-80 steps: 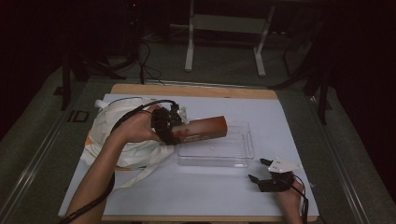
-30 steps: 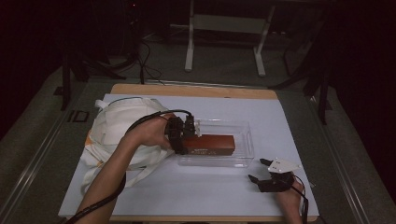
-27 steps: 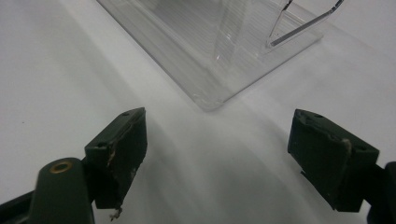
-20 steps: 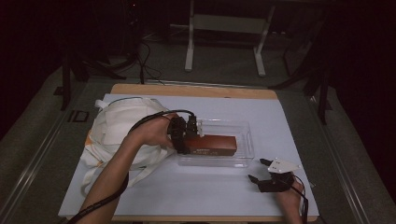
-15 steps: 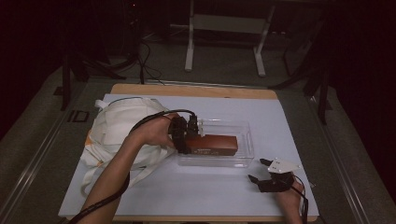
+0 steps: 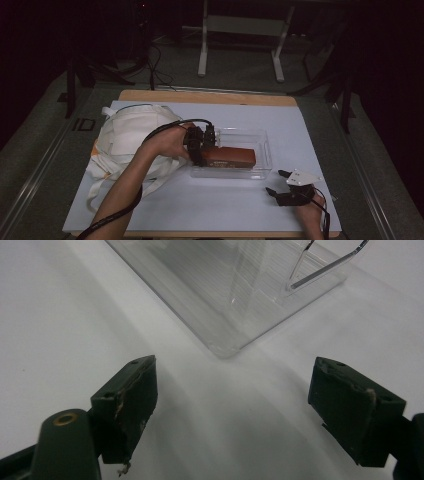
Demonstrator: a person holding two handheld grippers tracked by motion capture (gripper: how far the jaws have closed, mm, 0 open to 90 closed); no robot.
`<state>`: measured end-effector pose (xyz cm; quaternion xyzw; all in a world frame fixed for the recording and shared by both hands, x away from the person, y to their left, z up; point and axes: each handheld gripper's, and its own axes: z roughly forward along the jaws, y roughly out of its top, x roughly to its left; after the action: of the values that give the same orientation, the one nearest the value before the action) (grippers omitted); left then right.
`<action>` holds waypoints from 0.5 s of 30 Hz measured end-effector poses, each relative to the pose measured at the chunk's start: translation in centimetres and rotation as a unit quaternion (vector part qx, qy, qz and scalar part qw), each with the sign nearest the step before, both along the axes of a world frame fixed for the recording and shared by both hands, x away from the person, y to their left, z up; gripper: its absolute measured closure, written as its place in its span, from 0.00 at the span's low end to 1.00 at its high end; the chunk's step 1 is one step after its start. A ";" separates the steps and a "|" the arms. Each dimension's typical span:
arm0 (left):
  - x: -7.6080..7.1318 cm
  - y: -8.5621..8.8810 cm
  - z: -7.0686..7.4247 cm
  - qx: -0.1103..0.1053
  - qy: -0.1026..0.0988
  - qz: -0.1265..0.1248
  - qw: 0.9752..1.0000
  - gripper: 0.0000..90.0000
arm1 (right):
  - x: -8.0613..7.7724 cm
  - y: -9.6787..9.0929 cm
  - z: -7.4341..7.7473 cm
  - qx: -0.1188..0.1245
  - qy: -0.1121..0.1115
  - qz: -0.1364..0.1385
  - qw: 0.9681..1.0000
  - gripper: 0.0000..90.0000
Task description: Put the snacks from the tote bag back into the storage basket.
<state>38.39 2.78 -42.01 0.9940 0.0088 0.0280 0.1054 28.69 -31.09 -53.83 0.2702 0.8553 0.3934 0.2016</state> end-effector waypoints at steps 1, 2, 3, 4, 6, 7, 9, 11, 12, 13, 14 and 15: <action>0.0 -0.1 -0.1 0.002 0.000 0.001 1.000 0.48 | 0.0 0.0 0.0 0.000 0.000 0.000 1.000 0.22; 0.0 -0.1 -0.1 0.002 0.000 0.001 1.000 0.48 | 0.0 0.0 0.0 0.000 0.000 0.000 1.000 0.22; 0.0 -0.2 -0.1 0.003 0.000 0.000 1.000 0.48 | 0.0 0.0 0.0 0.000 0.000 0.000 1.000 0.22; 0.0 -0.2 -0.2 0.004 0.001 -0.001 1.000 0.48 | 0.0 0.0 0.0 -0.001 0.001 0.000 1.000 0.22; 0.0 -0.3 -0.1 0.003 0.002 -0.001 1.000 0.48 | 0.0 0.1 0.0 -0.002 0.000 0.000 1.000 0.22; 0.0 -0.3 -0.1 0.003 0.003 -0.002 1.000 0.48 | 0.0 0.1 0.0 -0.003 0.000 0.000 1.000 0.22; 0.0 -0.4 -0.1 0.003 0.006 -0.002 1.000 0.48 | 0.0 0.2 0.0 -0.007 0.000 0.001 1.000 0.22; 0.0 -0.5 -0.1 0.003 0.010 -0.001 1.000 0.47 | -0.1 0.2 -0.1 -0.009 0.000 0.001 1.000 0.22; 0.0 -0.5 -0.1 0.002 0.011 -0.001 1.000 0.47 | 0.0 0.2 -0.1 -0.009 0.000 0.001 1.000 0.22; 0.1 -0.5 -0.1 0.002 0.015 0.001 1.000 0.47 | 0.0 0.2 0.0 -0.008 0.000 0.001 1.000 0.22; 0.1 -0.5 -0.1 0.001 0.015 0.000 1.000 0.47 | 0.0 0.2 0.0 -0.007 0.000 0.001 1.000 0.22; 0.1 -0.5 -0.1 -0.002 0.017 0.004 1.000 0.47 | 0.0 0.2 0.0 -0.007 0.000 0.001 1.000 0.22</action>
<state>38.48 2.25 -42.11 0.9941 0.0144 0.0113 0.1071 28.65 -30.91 -53.88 0.2680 0.8586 0.3872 0.2029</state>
